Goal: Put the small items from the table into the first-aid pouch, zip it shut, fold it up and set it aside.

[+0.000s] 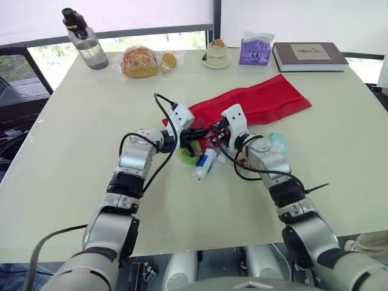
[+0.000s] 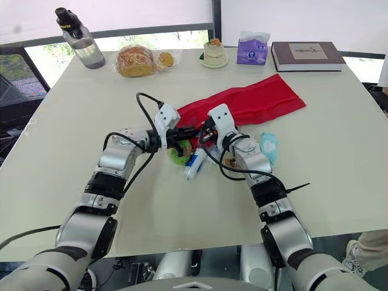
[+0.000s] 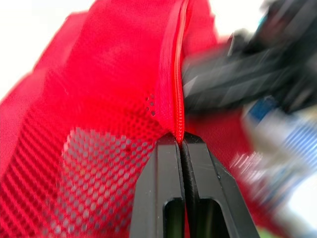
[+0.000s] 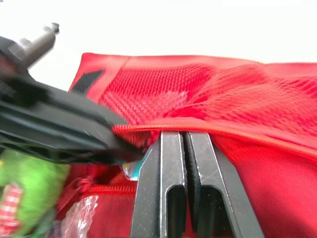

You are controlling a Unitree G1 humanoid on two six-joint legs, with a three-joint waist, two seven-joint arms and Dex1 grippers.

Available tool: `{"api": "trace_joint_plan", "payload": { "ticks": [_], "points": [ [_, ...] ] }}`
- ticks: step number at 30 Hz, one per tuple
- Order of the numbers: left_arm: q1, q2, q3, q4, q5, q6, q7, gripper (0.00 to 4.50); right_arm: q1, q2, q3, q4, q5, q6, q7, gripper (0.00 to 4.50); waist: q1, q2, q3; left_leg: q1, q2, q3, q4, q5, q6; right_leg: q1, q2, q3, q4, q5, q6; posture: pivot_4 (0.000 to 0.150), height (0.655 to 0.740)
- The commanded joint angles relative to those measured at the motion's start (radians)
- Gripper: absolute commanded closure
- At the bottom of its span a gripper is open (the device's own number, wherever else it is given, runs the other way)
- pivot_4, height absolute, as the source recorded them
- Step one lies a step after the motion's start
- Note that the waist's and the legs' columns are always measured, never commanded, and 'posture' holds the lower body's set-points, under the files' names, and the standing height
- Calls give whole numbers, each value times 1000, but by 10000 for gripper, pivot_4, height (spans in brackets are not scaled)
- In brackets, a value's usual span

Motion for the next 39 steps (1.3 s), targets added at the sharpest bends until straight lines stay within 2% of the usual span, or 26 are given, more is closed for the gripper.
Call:
{"api": "trace_joint_plan", "payload": {
  "ticks": [1,8,11,14,22,25,29,32,36,39],
  "points": [
    [-16,44,6,22,19,-41,-19,45000,39,-2,-16,-155,38,7,10,43749,0,0,0,0,0,0,0,0,0,0,0,0,0,0,0,1500,7400],
    [-6,138,8,70,46,-107,-50,45000,160,-87,-40,-377,110,31,80,43749,0,0,0,0,1,1,0,0,0,0,1,1,0,0,0,1500,7400],
    [2,195,10,95,66,-153,-64,45000,214,-132,-74,-473,186,28,142,43749,0,0,0,0,1,1,0,0,0,0,2,1,0,0,0,1500,7400],
    [-1,275,5,153,107,-244,-77,45000,275,-193,-120,-574,273,47,205,43749,-1,0,0,0,3,1,0,0,0,0,3,1,-1,0,0,1500,7400],
    [-65,374,-19,353,199,-554,-59,45000,375,-299,-223,-703,404,64,243,43749,4,0,0,1,6,3,0,0,0,0,5,1,-1,0,0,1500,7400],
    [-103,375,-11,444,215,-639,-32,45000,435,-355,-275,-745,448,71,256,35711,8,-1,0,0,6,3,0,0,0,0,5,2,-1,0,0,1500,7400],
    [-141,390,-50,550,295,-740,27,45000,524,-438,-347,-798,506,92,276,15821,12,-1,0,-1,6,3,0,0,0,0,5,1,-2,0,0,1500,7400],
    [-157,372,-46,588,292,-747,19,45000,565,-475,-382,-830,543,104,272,472,7,-1,0,-1,6,4,0,0,0,0,5,2,-2,0,0,1500,7400],
    [-167,344,-30,592,259,-734,-22,45000,597,-506,-392,-866,564,107,263,117,8,-2,0,0,6,4,0,0,0,0,5,1,-1,0,0,1500,7400],
    [-172,336,-12,578,224,-694,-83,35795,593,-514,-373,-882,561,109,247,0,9,-2,0,0,6,4,1,0,0,0,5,1,-1,0,0,1500,7400]
  ]
}}
